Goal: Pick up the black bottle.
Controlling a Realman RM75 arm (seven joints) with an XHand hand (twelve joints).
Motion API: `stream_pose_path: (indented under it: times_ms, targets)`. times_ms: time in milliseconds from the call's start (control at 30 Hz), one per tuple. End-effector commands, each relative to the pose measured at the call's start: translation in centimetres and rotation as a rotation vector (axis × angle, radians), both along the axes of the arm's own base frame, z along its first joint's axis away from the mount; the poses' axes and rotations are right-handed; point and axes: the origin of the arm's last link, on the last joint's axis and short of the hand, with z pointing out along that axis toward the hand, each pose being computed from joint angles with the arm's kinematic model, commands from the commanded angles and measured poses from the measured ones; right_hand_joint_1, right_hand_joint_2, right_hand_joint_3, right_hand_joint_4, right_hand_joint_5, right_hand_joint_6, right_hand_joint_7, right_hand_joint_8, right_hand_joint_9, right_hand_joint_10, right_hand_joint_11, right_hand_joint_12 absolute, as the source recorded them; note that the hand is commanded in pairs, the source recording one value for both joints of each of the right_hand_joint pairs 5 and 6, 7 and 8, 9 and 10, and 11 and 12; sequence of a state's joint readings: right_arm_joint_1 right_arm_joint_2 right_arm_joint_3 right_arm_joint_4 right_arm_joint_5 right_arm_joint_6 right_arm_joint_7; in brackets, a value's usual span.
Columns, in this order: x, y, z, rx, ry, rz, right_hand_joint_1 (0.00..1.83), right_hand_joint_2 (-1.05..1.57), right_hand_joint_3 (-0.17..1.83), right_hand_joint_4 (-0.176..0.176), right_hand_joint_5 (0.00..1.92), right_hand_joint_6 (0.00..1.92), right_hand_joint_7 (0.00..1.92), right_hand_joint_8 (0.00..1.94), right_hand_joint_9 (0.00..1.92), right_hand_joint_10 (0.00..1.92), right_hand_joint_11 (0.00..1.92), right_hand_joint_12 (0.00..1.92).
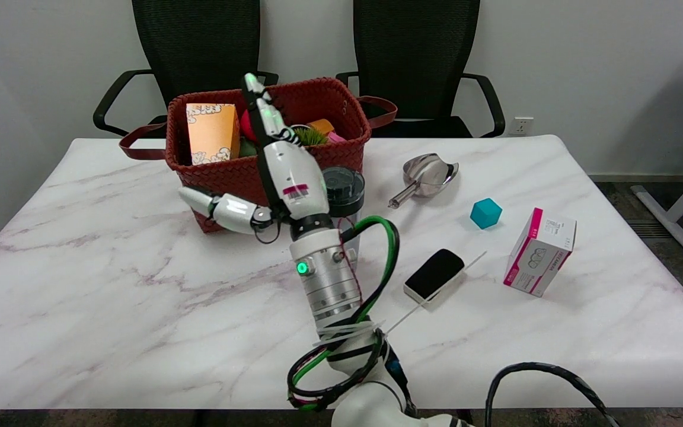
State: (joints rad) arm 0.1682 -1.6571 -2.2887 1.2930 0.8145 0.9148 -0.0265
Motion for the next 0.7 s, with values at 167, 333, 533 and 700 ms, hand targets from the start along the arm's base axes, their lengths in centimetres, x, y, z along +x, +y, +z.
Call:
stream_pose_path:
  times_ms: [167, 333, 533, 700]
  targets:
    - [1.7, 1.9, 6.1, -0.141, -0.164, 0.076, 0.92, 0.74, 0.04, 0.000, 0.00, 0.00, 0.00, 0.00, 0.05, 0.05, 0.15, 0.15]
    - [1.8, 2.2, 7.6, -0.148, -0.190, 0.067, 0.91, 0.68, -0.17, 0.000, 0.00, 0.00, 0.00, 0.00, 0.00, 0.00, 0.04, 0.04]
    - [5.1, 5.7, 6.3, -0.078, -0.406, 0.138, 0.86, 0.69, -0.17, 0.000, 0.00, 0.00, 0.00, 0.00, 0.00, 0.00, 0.02, 0.02]
    - [0.1, 3.4, 10.0, -0.208, -0.236, 0.012, 0.84, 0.68, -0.17, 0.000, 0.00, 0.00, 0.00, 0.00, 0.00, 0.00, 0.00, 0.00]
